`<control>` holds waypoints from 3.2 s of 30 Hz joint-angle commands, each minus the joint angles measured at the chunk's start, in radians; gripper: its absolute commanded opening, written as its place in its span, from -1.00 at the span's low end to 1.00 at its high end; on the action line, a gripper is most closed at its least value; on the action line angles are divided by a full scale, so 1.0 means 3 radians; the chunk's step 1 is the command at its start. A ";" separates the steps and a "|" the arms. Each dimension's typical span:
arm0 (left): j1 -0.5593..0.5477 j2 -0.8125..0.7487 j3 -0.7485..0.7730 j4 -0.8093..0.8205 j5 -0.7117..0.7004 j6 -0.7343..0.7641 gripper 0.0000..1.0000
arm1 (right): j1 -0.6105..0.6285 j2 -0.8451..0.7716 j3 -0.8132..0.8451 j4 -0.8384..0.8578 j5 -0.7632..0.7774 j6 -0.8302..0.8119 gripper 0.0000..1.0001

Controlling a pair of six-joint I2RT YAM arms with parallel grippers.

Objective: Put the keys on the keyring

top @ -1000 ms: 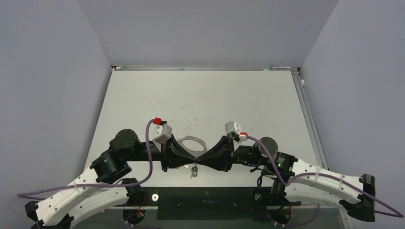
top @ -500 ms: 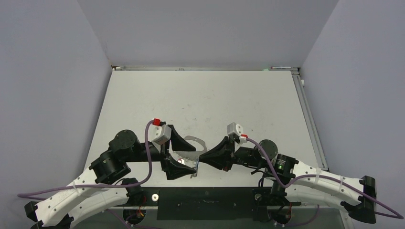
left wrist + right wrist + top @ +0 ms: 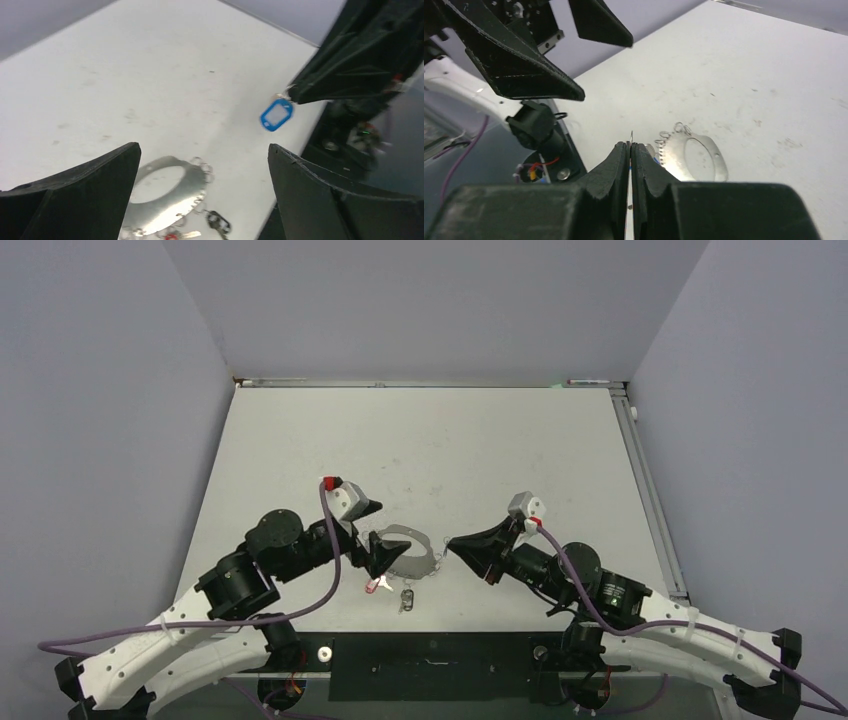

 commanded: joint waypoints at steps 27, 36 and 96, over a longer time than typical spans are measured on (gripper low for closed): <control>0.0978 0.1654 0.0247 -0.0230 0.0719 0.1801 0.78 | 0.0010 -0.0626 -0.0179 -0.1033 0.1402 0.0395 -0.89; -0.0271 0.1564 -0.0279 0.0786 -0.0742 -0.0149 0.55 | 0.0009 -0.0717 -0.0301 -0.1133 0.1671 0.0606 -0.90; 0.0420 0.1112 0.0482 -0.1352 -0.1479 -0.0456 0.28 | -0.1179 0.0877 -0.1148 0.0472 -0.0165 0.1132 -0.89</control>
